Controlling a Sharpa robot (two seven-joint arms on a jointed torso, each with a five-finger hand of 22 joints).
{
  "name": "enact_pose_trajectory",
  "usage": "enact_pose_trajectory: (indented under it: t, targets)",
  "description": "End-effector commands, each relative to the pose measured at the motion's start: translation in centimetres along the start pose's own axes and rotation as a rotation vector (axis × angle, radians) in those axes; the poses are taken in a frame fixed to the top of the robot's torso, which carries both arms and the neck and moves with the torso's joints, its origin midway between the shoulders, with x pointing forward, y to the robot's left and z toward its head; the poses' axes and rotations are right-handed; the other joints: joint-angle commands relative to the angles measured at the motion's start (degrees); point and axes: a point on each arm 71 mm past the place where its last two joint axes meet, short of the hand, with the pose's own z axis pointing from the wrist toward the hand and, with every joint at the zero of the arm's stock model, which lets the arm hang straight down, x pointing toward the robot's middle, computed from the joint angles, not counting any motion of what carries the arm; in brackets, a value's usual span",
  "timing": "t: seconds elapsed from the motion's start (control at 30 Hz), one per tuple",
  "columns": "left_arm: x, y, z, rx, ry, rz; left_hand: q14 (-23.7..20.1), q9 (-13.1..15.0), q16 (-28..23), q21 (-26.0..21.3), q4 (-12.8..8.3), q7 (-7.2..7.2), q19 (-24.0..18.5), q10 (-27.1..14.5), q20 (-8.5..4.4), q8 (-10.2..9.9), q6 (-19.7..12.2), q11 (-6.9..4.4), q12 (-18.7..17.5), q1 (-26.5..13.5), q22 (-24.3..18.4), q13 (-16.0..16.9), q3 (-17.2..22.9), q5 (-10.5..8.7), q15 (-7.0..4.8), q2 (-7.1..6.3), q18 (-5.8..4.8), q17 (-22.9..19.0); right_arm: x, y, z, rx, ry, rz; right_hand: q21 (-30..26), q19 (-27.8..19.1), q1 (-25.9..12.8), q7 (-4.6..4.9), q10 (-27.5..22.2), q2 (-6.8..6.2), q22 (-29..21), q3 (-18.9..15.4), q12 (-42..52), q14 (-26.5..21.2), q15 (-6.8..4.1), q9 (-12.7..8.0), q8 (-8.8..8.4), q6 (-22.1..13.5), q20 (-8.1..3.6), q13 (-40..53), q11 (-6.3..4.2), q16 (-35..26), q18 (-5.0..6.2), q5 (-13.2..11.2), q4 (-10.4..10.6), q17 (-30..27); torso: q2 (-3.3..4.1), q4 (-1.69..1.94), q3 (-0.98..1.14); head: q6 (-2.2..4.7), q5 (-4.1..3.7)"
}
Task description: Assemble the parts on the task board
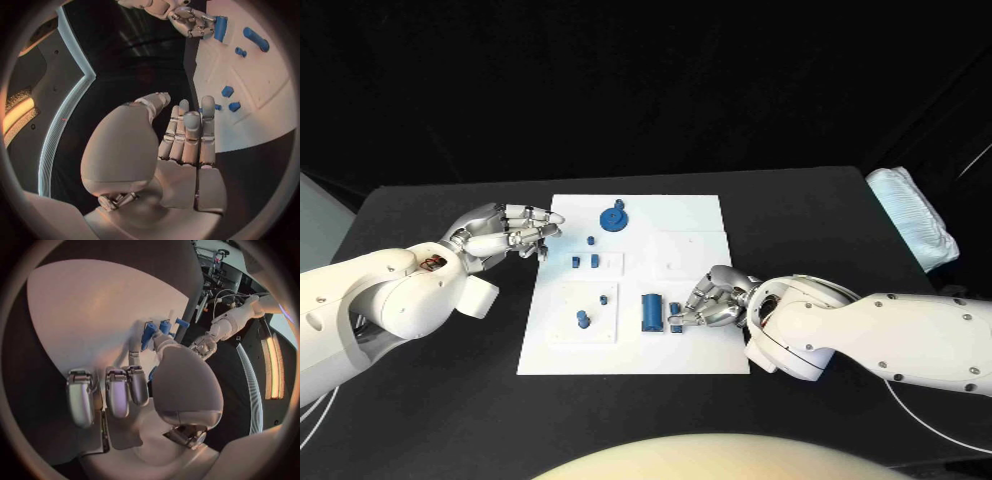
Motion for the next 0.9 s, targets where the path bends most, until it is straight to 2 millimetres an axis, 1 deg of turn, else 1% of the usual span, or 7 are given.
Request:
enact_pose_trajectory:
  t: [0.03,0.2,0.43,0.7,0.9]
  targets:
    - [0.23,-0.06,0.05,0.004,0.018,-0.001,-0.3,0.0,0.3,-0.2,0.3,0.01,0.2,-0.5,0.21,0.3,-0.3,0.03,0.2,0.0,0.1,0.0,0.0,0.08,0.09,0.41,0.80,0.0,-0.01,-0.28,0.33,-0.008,-0.005,-0.028,0.3,6.0,0.8,-0.02,4.4,0.33,15.1,-0.1,-0.2,5.9,-0.06,-0.2,-0.13,-0.3,-0.33,12.8,-0.21,0.1,-0.39,0.0,-0.3,14.9,0.00,-0.03,0.02,0.05,0.03]
    - [0.23,-0.04,0.06,0.002,0.017,-0.001,-0.3,0.0,0.3,-0.2,0.3,0.01,0.2,-0.5,0.21,0.3,-0.3,0.03,0.2,0.0,0.1,0.0,0.0,0.08,0.09,0.41,0.80,0.0,-0.11,-0.25,0.54,-0.015,-0.015,-0.029,0.3,6.0,0.5,0.07,4.4,0.29,15.1,-0.4,-0.1,5.9,-0.04,-0.2,-0.13,-0.3,-0.32,12.9,-0.15,0.2,-0.39,-0.1,0.0,14.9,-0.01,-0.05,0.04,0.04,0.07]
    - [0.23,-0.03,0.07,0.000,0.017,-0.001,-0.3,0.0,0.3,-0.2,0.3,0.01,0.2,-0.5,0.21,0.3,-0.3,0.03,0.2,0.0,0.1,0.0,0.0,0.08,0.09,0.41,0.80,0.0,-0.15,-0.27,0.69,-0.019,-0.015,-0.032,0.3,6.0,0.4,0.08,4.4,0.22,15.1,-0.6,0.0,5.9,-0.02,-0.2,-0.13,-0.2,-0.31,12.9,-0.13,0.2,-0.39,-0.2,0.2,15.0,-0.04,-0.07,0.00,-0.01,0.03]
    - [0.19,-0.02,0.06,0.000,0.016,-0.001,-0.3,0.0,0.3,-0.2,0.3,0.01,0.2,-0.5,0.21,0.3,-0.3,0.03,0.2,0.0,0.1,0.0,0.0,0.08,0.09,0.41,0.80,0.0,-0.14,-0.35,0.79,-0.023,-0.003,-0.045,0.3,6.0,2.1,-0.03,4.4,0.08,15.1,-0.7,0.0,6.0,-0.06,-0.2,-0.17,-0.2,-0.32,12.9,-0.21,0.2,-0.39,-0.1,-0.4,15.0,-0.02,-0.02,0.00,-0.09,0.00]
    - [0.18,-0.02,0.05,-0.001,0.015,0.000,-0.3,0.0,0.3,-0.2,0.3,0.01,0.2,-0.5,0.21,0.3,-0.3,0.03,0.2,0.0,0.1,0.0,0.0,0.08,0.09,0.41,0.80,0.0,-0.11,-0.39,0.88,-0.030,-0.001,-0.046,0.3,6.0,2.3,-0.02,4.4,0.01,15.1,-0.8,-0.1,6.0,-0.06,-0.2,-0.18,-0.2,-0.32,12.9,-0.22,0.2,-0.39,-0.1,-0.4,15.0,-0.03,-0.02,0.00,-0.11,0.04]
